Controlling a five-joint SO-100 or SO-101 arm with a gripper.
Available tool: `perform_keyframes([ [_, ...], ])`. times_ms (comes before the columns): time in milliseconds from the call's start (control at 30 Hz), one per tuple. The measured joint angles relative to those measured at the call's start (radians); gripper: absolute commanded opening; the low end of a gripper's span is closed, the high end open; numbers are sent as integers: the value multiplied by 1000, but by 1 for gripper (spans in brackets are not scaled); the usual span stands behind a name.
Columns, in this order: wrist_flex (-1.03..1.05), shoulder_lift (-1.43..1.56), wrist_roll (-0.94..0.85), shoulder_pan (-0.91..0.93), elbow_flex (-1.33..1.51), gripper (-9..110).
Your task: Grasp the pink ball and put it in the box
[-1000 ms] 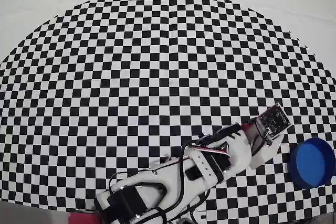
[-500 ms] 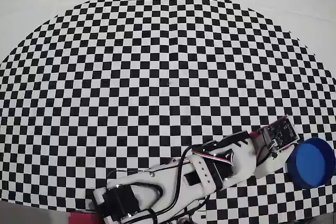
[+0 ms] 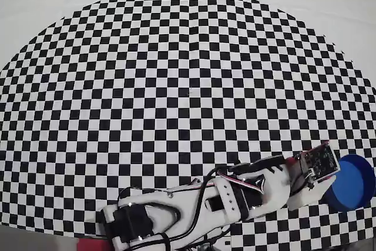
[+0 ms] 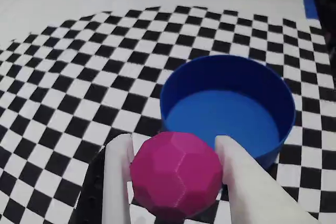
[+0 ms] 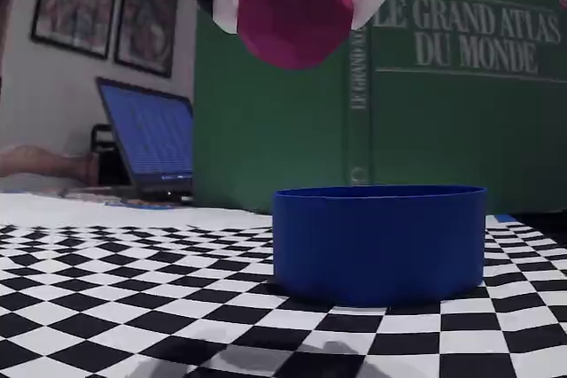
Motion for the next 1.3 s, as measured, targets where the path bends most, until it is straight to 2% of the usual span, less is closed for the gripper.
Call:
perform_keyframes([
  [433,0,-11,0,35,-2,0],
  [1300,-75,-305,0,63,-161,0],
])
